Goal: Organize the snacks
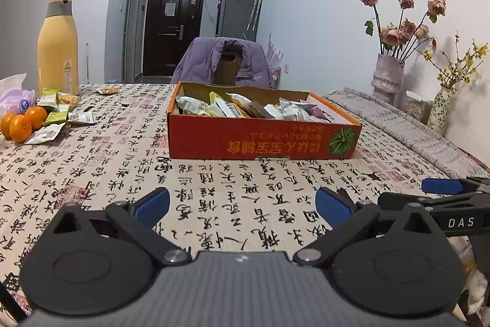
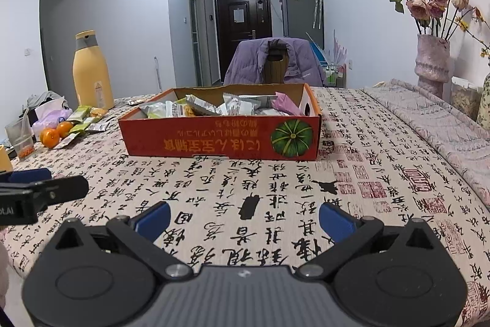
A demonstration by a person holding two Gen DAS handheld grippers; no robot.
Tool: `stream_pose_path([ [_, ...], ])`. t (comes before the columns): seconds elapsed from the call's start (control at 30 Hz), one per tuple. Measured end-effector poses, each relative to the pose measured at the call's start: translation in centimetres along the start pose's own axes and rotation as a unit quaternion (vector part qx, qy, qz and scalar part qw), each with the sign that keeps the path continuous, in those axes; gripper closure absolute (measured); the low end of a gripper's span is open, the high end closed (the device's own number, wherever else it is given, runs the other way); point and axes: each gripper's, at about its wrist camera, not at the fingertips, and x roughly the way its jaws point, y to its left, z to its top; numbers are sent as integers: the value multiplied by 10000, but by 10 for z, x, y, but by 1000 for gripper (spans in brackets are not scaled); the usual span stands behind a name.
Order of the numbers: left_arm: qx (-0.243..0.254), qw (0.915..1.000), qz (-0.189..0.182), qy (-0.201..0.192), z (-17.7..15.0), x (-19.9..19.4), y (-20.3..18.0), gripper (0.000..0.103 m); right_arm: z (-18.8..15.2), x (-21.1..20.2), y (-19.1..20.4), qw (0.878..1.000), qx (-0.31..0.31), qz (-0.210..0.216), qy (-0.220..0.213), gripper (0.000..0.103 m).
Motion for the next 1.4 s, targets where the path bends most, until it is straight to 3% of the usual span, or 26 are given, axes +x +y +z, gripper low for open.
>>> stream_pose_path([
  [1.4, -8, 10000, -11, 82, -6, 1, -4, 0, -2, 0, -3, 10000, 27, -40, 56, 0],
])
